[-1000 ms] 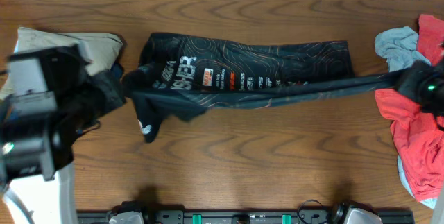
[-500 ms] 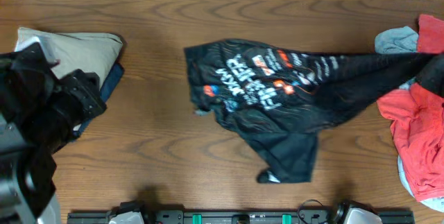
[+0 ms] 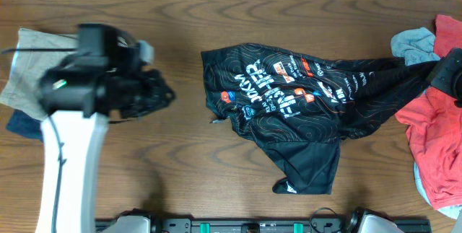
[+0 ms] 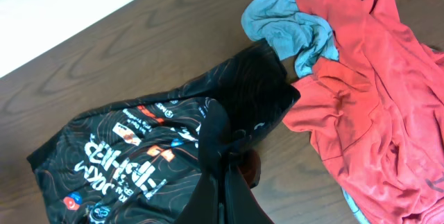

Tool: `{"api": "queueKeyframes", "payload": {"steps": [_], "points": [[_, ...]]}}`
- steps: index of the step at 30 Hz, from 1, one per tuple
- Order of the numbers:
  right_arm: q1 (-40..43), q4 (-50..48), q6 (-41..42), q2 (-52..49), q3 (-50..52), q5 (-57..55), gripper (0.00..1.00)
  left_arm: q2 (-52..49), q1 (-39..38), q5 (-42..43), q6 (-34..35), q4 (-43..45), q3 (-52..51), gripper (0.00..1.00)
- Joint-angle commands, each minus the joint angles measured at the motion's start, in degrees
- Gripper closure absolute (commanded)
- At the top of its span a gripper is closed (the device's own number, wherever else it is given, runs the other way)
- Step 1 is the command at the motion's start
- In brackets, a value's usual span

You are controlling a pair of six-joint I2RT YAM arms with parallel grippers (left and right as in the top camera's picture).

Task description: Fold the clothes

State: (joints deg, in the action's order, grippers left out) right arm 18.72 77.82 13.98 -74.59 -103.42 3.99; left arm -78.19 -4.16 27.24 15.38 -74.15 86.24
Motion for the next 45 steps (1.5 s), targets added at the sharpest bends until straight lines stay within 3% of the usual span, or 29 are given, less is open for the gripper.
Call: {"api": "queueKeyframes", "payload": {"steps": [1,5,9,25,28,29,31,32,37,45], "points": [[0.4,0.0,-0.8,0.3,-0.8,-0.8,0.99,-4.7,-4.0,0.9,-0.1,2.3,-4.2,0.59],[0.4,0.2,-0.8,0.3,-0.8,-0.8,0.99,-11.3,-8.2,0.9,-0.1,5.9,-7.1,0.37],[0.4,0.2,-0.8,0.3,-0.8,-0.8,0.99,-18.0,-11.4,0.8,-0.1,8.8,-7.4,0.27],[0.4,0.2,-1.2,0.3,-0.8,-1.2,0.99,-37.6,-22.5,0.9,5.3,21.5,-7.4,0.3],[0.4,0.3,-1.2,0.3,-0.8,-1.2,0.99,-39.6,-23.8,0.6,5.3,24.9,-7.4,0.39],[0.4,0.3,-1.2,0.3,-0.8,-1.2,0.99,-39.9,-23.8,0.5,5.3,25.9,-7.4,0.48],[0.4,0.4,-1.2,0.3,-0.8,-1.2,0.99,-40.2,-23.6,-0.5,5.3,27.9,-7.4,0.81],[0.4,0.6,-1.2,0.3,-0.8,-1.2,0.99,-40.2,-23.3,-2.1,5.3,28.6,-7.4,0.92],[0.4,2.4,-1.2,0.3,-0.5,-0.9,0.99,-40.1,-18.9,-14.5,5.1,29.5,-5.0,0.94],[0.4,2.8,-0.7,0.2,4.0,-0.7,0.99,-40.0,-6.1,-15.0,3.6,27.7,10.1,0.94]]}}
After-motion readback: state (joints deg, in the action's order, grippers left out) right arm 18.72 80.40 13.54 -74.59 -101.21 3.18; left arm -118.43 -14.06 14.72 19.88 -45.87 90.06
